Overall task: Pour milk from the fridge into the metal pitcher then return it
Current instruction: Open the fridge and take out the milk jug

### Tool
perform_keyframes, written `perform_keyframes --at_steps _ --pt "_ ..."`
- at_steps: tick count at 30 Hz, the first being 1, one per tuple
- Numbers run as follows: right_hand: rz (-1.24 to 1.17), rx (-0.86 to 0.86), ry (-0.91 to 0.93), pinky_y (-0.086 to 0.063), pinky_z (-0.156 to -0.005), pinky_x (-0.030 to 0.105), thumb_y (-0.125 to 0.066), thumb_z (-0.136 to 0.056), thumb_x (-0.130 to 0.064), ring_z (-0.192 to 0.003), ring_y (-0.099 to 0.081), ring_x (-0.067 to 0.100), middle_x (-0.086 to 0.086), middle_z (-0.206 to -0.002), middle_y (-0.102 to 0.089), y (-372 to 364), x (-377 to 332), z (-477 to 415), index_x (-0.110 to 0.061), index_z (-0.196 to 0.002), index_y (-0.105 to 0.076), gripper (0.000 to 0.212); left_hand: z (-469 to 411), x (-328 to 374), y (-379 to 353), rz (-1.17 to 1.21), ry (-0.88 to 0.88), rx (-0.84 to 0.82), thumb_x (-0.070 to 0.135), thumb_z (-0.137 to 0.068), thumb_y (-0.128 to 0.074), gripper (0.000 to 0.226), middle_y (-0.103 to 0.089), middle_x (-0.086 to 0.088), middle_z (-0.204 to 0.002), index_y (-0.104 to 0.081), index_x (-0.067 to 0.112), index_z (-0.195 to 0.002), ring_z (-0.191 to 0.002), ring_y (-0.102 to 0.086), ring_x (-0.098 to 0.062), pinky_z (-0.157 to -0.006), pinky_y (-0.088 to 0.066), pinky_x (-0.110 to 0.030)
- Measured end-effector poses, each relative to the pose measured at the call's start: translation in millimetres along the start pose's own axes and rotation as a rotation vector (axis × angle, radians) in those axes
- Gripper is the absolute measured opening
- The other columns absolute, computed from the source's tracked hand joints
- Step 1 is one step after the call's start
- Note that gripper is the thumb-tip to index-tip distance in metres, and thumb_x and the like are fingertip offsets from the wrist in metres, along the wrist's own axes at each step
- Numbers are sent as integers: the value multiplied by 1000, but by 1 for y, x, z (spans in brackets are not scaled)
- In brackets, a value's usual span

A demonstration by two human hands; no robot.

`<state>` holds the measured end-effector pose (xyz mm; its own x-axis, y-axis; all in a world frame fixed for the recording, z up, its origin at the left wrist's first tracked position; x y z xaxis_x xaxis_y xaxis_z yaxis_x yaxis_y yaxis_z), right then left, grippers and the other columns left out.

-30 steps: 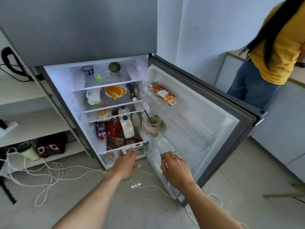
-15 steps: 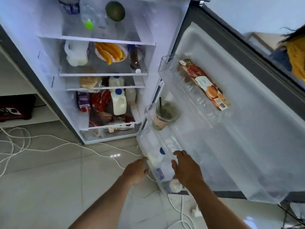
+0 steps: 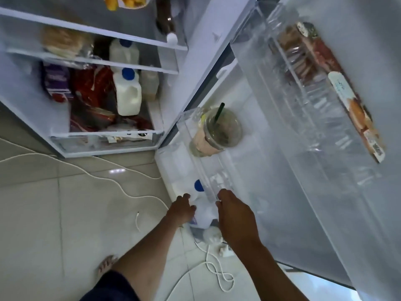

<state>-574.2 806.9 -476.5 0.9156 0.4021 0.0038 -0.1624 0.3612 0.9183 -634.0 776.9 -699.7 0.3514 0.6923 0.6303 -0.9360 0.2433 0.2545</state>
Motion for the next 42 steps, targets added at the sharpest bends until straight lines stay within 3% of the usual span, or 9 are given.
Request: perform_keyframes --at_steps 6,12,16,20,25,29,32,36,42 --pt "-17 18 -6 -53 -75 31 -60 -93 -18 -81 -64 20 -2 -92 -63 2 3 -4 -19 -98 -50 11 -27 0 -6 172 70 16 38 -94 -57 65 -43 -19 -148 -36 6 -146 -135 -44 -34 -107 -35 -34" --pt "-62 -30 -14 -43 -78 18 -67 -88 -15 -99 -64 16 -3 -109 -63 1 -2 -5 -18 -114 -50 31 -27 -16 31 305 72 167 45 -87 -66 50 -66 -14 -123 -61 6 -118 -112 -61 -33 -94 -47 -36" --pt "-91 -35 -40 -47 -83 25 -68 -85 -13 -106 -63 18 -2 -114 -62 2 -4 -3 -19 -116 -48 37 -3 -28 56 421 57 270 57 -83 -64 51 -72 -11 -102 -67 9 -101 -96 -66 -32 -87 -52 -39" --pt "-80 -6 -64 -43 -77 24 -62 -87 -10 -102 -62 17 -2 -113 -61 3 -6 1 -19 -119 -47 37 44 -17 90 540 30 343 40 -93 -60 33 -70 -5 -98 -69 8 -99 -95 -63 -25 -83 -43 -28" --pt "-36 -59 -84 -49 -89 29 -52 -92 -4 -110 -59 18 3 -127 -54 6 -11 4 -16 -135 -40 46 90 -2 136 325 -42 397 54 -87 -56 42 -71 -7 -95 -67 14 -87 -94 -64 -31 -86 -50 -38" --pt "13 -82 -125 -47 -86 35 -55 -93 -17 -116 -52 22 7 -131 -46 11 -18 17 -10 -132 -37 44 138 9 175 174 -54 499 52 -91 -55 42 -74 -7 -95 -67 12 -87 -94 -65 -31 -82 -49 -35" --pt "5 -38 -120 -46 -87 38 -45 -98 -23 -120 -47 26 8 -136 -40 18 -32 33 -10 -137 -31 43 175 19 198 119 -97 582 51 -92 -55 40 -74 -7 -91 -63 12 -85 -90 -66 -32 -82 -51 -39" --pt "-36 41 -16 -48 -83 36 -37 -101 -22 -109 -59 26 7 -123 -56 51 -52 54 -12 -121 -48 25 227 43 215 135 -138 684 54 -91 -52 43 -71 -12 -95 -55 12 -85 -89 -66 -33 -82 -50 -42" --pt "-105 220 231 -50 -84 39 -36 -100 -19 -99 -64 33 12 -112 -66 141 -61 106 -11 -115 -55 25 316 113 215 125 -245 835 42 -97 -52 43 -64 -15 -108 -56 1 -107 -102 -58 -33 -74 -35 -30"
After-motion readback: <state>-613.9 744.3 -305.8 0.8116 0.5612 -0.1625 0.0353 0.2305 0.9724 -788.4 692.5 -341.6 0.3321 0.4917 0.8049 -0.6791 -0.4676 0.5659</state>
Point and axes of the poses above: each hand's wrist, its own z-axis away from the middle knuckle, its own y-axis out of the back of the hand, x = y × z, the point moved 8 cm from there along -z, towards the middle knuckle
